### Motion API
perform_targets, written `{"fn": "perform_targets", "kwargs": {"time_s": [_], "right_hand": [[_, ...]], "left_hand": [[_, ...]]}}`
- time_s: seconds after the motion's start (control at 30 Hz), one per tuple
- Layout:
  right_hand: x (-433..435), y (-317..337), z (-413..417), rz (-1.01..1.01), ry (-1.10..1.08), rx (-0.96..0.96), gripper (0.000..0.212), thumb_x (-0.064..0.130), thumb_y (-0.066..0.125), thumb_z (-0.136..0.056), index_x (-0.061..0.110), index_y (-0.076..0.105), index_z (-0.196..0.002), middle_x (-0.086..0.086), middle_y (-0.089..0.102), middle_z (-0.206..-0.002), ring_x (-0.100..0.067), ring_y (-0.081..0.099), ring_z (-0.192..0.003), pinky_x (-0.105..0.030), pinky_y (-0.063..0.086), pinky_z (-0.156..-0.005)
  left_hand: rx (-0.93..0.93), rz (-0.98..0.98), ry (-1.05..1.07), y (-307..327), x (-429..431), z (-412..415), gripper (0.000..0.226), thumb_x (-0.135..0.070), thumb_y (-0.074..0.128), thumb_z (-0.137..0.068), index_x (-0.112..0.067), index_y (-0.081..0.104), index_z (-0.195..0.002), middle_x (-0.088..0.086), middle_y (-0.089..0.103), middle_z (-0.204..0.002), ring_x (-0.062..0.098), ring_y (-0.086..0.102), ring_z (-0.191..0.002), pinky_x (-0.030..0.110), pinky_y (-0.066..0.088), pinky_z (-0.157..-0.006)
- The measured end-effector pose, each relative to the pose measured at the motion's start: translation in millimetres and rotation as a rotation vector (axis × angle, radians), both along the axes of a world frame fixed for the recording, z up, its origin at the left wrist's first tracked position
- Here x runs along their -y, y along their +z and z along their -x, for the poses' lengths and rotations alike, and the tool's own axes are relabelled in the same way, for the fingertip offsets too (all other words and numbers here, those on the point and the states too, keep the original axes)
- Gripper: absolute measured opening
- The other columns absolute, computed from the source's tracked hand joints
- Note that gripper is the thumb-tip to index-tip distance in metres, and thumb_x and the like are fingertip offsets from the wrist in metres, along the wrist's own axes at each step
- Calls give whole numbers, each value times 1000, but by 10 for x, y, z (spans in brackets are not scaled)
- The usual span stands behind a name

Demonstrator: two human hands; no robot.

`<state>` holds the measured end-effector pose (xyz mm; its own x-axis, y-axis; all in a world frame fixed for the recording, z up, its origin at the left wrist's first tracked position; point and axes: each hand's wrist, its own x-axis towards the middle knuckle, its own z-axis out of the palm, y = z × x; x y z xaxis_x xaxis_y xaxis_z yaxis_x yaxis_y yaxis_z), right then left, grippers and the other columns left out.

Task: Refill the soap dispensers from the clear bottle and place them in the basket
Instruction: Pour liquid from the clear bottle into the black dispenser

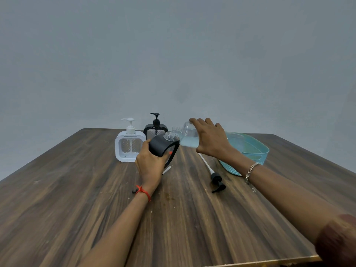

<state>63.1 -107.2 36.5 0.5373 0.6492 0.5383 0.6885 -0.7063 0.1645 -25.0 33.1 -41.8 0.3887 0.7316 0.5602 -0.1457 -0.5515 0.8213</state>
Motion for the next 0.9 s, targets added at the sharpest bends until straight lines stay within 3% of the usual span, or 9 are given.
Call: {"fn": "perform_targets", "kwargs": {"time_s": [0.9], "right_hand": [[-23, 53, 48, 11, 3, 1, 76, 12, 67, -69, 18, 32, -136, -3, 53, -120, -26, 45, -110, -33, 31, -75]], "left_hand": [[25, 15, -11, -9, -15, 15, 60, -23, 85, -61, -9, 58, -112, 11, 67, -104, 30, 60, -99, 39, 49, -82]]}}
